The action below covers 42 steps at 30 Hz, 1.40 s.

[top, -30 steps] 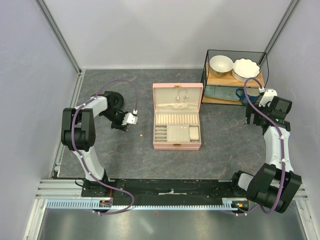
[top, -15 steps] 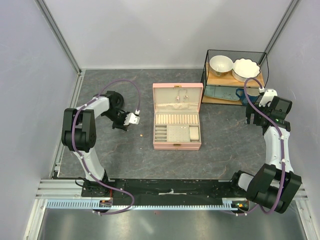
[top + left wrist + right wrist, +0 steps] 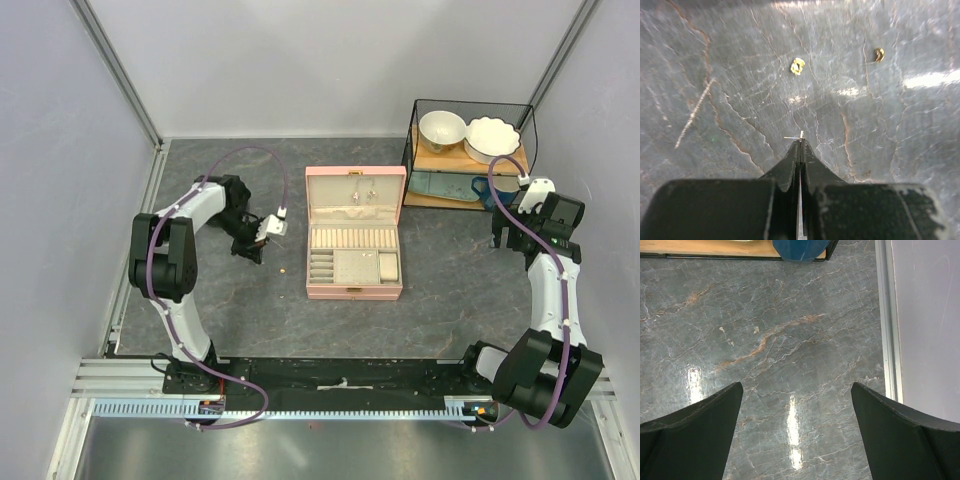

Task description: Organize the mixed jewelry

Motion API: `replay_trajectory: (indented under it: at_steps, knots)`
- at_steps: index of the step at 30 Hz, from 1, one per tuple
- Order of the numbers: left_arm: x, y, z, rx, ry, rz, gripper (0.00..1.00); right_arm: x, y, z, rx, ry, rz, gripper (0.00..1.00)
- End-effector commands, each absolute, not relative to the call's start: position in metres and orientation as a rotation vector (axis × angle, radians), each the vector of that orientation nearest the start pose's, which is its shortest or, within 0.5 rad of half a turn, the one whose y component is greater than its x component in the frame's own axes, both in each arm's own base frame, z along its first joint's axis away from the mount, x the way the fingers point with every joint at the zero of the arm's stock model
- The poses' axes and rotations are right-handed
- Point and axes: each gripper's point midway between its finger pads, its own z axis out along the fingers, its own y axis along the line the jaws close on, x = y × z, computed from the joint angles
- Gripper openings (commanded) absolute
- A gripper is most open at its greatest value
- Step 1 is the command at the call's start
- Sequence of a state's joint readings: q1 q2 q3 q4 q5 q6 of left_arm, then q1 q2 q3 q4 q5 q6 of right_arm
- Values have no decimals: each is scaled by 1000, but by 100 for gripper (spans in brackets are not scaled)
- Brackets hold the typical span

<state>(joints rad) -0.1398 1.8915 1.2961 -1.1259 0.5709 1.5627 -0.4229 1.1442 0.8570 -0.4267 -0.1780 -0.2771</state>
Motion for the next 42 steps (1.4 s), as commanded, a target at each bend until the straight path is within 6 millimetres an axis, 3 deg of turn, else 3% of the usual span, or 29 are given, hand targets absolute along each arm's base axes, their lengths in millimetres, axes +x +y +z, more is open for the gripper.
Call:
replay_trajectory:
  at_steps: [1, 9, 16, 23, 29, 30, 36, 42]
  knots:
    - [278, -133, 90, -2294, -2300, 1150, 2, 306, -118, 157, 69, 2240, -185, 98]
    - [260, -183, 152, -2086, -2398, 1488, 2, 306, -118, 157, 71, 2240, -184, 98]
    - [234, -230, 198, -1828, -2342, 1835, 1, 307, -117, 157, 76, 2240, -177, 98]
    - [229, -257, 237, -1520, -2253, 2080, 2, 305, -118, 158, 80, 2236, -185, 98]
    - [225, -270, 240, -1327, -2268, 2074, 2, 305, -118, 160, 84, 2231, -187, 98]
    - [231, -274, 235, -1395, -2290, 2067, 2, 304, -117, 160, 82, 2229, -184, 98]
    - [215, -292, 213, -1504, -2408, 1848, 1, 308, -110, 170, 63, 2199, -143, 98]
    - [223, -308, 194, -1542, -2456, 1721, 2, 308, -106, 173, 48, 2191, -121, 98]
